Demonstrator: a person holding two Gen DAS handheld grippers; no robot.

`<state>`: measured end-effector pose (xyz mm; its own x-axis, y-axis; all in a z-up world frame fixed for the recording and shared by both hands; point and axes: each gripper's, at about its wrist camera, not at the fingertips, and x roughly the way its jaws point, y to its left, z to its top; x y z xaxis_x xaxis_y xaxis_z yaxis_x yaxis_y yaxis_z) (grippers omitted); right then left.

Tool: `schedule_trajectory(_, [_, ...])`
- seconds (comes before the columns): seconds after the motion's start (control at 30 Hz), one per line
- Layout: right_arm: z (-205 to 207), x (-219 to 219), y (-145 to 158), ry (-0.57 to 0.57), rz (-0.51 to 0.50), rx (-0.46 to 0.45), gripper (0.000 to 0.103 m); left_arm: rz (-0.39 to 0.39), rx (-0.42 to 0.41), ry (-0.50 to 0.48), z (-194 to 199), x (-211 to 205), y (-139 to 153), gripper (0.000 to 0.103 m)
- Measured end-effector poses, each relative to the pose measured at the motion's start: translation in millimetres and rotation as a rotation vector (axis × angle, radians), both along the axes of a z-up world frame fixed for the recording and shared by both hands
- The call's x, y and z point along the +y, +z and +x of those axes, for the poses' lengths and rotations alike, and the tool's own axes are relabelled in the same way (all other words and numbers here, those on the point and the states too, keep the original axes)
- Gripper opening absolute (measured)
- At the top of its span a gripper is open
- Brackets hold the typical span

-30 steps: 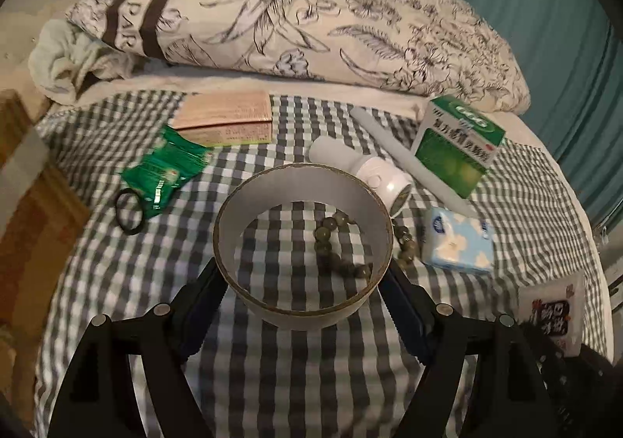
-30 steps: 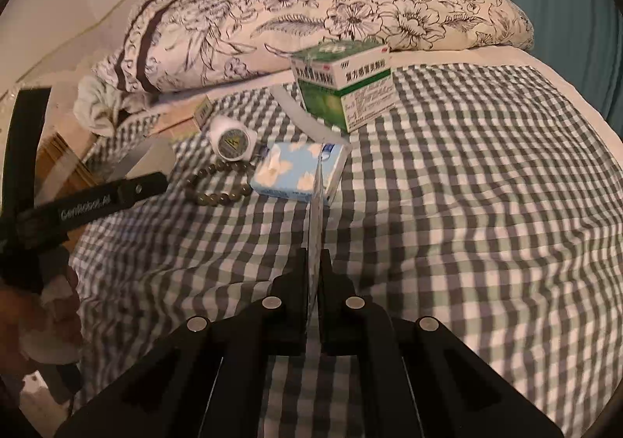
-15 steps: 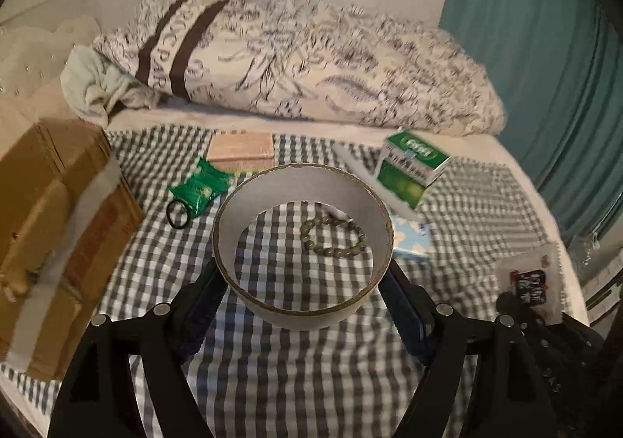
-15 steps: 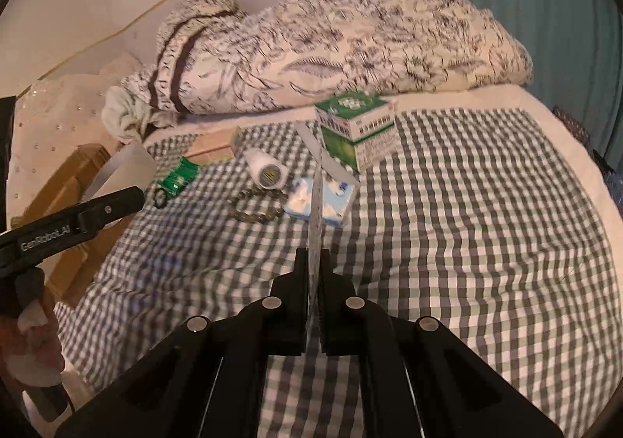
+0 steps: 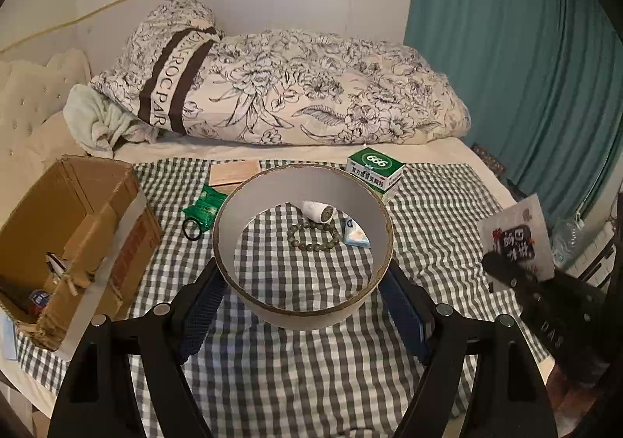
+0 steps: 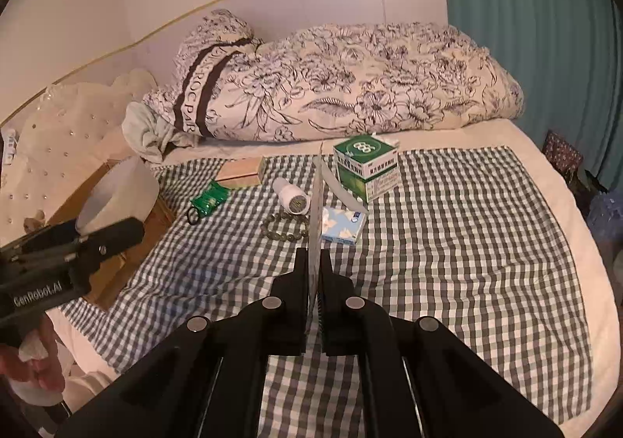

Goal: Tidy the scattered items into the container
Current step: 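Lift the tape roll toward the box with the left tool while the right carries the sachet, then open the left tool over the box dropping the tape roll while the right drops the sachet in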

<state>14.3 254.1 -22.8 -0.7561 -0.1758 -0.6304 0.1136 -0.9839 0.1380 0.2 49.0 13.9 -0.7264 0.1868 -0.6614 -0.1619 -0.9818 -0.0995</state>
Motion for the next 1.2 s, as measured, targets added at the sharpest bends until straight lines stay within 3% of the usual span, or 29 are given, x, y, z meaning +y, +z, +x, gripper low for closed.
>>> schedule_trajectory(0.43, [2,-63,24,0.07,0.027,0.017,0.004,0.002,0.019,0.075,22,-79,16,0.081])
schedule_trajectory(0.83, [-33,-186,35,0.284,0.059,0.025,0.004,0.008,0.021,0.235,15,-191,21,0.081])
schedule_trajectory(1.2, [-78,-312,26,0.476,0.07,0.006,0.004,0.017,-0.032,0.392,-1,-286,-4,0.081])
